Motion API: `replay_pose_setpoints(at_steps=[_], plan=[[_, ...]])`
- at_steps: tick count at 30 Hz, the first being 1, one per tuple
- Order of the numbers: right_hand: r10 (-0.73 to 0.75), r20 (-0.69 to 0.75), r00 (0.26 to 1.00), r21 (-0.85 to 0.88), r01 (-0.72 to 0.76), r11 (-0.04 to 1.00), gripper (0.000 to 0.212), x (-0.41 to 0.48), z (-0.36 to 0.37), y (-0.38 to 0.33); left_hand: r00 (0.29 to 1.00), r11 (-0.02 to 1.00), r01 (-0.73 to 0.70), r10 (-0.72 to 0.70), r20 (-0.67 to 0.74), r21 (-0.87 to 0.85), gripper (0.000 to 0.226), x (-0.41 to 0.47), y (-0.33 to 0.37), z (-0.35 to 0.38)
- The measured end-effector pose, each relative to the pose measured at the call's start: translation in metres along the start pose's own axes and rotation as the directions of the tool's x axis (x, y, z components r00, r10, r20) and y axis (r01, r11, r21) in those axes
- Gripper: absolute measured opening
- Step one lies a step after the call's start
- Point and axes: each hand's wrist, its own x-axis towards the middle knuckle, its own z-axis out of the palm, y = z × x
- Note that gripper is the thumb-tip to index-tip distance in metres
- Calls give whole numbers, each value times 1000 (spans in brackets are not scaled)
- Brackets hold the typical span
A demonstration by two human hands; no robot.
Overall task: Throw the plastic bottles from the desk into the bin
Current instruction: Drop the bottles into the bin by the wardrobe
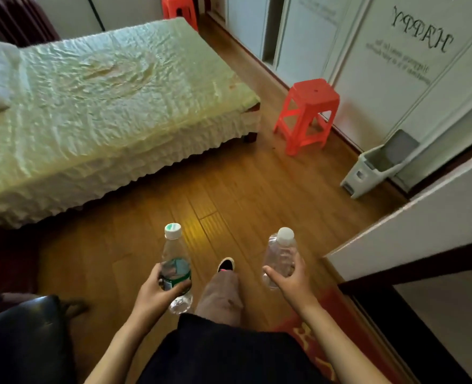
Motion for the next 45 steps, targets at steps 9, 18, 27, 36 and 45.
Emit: replay_pose_setpoints(at_steps=[9, 18, 27, 36, 45], plan=[[115, -227, 967, 103, -94, 990, 64, 124, -22, -70, 950, 977, -199, 172, 260, 79, 50, 214, 143, 19], [268, -428, 863, 242, -176, 954, 62, 204, -64, -85, 843, 927, -341, 228, 487, 157, 55, 350, 252, 91], [280, -484, 829, 273, -160, 948, 65, 373, -143, -94, 850, 920, -325, 183, 494, 219, 57, 476, 343, 183], [222, -457, 861, 238, -122, 963, 70, 543, -245, -133, 870, 898, -314, 142, 472, 309, 65, 603, 446, 239], [355, -538, 765, 295, -223, 929, 75, 674, -318, -122, 806, 870, -377, 139, 575, 317, 53, 733, 553, 356]])
